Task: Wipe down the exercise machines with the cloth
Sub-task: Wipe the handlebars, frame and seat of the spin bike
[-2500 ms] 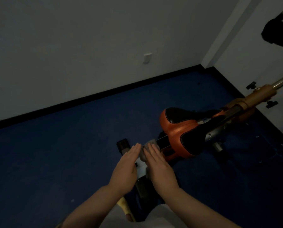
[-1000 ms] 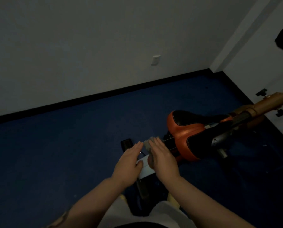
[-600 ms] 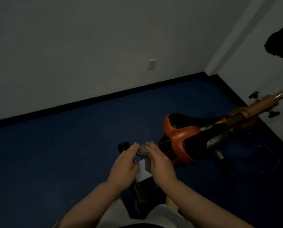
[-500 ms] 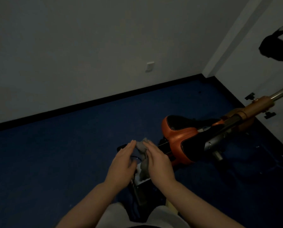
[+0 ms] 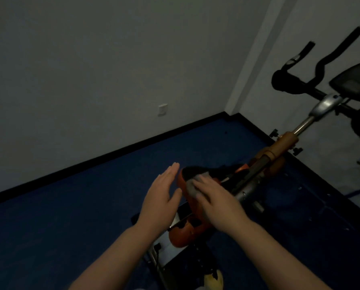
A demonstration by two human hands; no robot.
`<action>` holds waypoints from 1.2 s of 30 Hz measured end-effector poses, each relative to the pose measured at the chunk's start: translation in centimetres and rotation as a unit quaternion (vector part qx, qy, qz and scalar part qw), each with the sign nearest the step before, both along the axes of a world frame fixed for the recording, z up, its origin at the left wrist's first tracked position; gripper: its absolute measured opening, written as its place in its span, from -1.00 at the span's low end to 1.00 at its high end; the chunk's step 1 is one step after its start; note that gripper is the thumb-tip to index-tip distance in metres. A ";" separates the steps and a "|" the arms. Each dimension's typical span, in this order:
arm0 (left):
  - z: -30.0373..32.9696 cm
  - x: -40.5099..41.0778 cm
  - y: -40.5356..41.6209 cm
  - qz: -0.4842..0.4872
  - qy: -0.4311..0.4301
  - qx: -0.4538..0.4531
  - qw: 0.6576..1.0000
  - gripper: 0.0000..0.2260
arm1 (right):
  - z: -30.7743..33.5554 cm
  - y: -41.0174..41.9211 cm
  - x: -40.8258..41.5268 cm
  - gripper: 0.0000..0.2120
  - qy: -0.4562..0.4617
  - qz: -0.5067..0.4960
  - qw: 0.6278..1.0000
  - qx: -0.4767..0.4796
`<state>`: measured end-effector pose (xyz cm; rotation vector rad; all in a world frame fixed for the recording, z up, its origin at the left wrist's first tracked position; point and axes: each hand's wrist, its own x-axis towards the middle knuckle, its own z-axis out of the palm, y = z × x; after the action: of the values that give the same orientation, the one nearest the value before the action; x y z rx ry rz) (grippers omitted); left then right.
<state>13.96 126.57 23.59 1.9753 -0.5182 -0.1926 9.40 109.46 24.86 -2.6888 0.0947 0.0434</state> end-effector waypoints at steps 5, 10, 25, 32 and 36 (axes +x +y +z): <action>-1.2 -0.8 -0.9 0.027 0.029 -0.006 0.999 -0.50 | -2.6 0.1 3.4 -0.55 0.008 0.057 0.995 -0.078; -1.7 -0.7 -0.8 0.069 0.058 -0.023 0.996 -0.53 | -3.6 1.0 1.9 -0.49 -0.003 -0.116 0.985 -0.129; -1.3 1.7 -1.8 0.026 0.031 -0.010 0.999 -0.55 | -4.2 3.9 -0.9 -0.45 -0.031 -0.110 0.984 -0.138; -1.3 4.1 -5.0 -0.054 -0.006 0.050 0.997 -0.57 | -3.8 1.2 0.9 -0.43 0.075 -0.245 0.961 -0.104; -2.4 4.9 -6.4 -0.078 0.008 0.065 0.995 -0.63 | -3.9 4.5 -2.0 -0.40 0.044 -0.185 0.973 -0.133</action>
<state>18.85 120.13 21.16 2.0582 -0.6650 -0.3483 7.39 114.00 21.00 -2.8863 0.6694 0.0366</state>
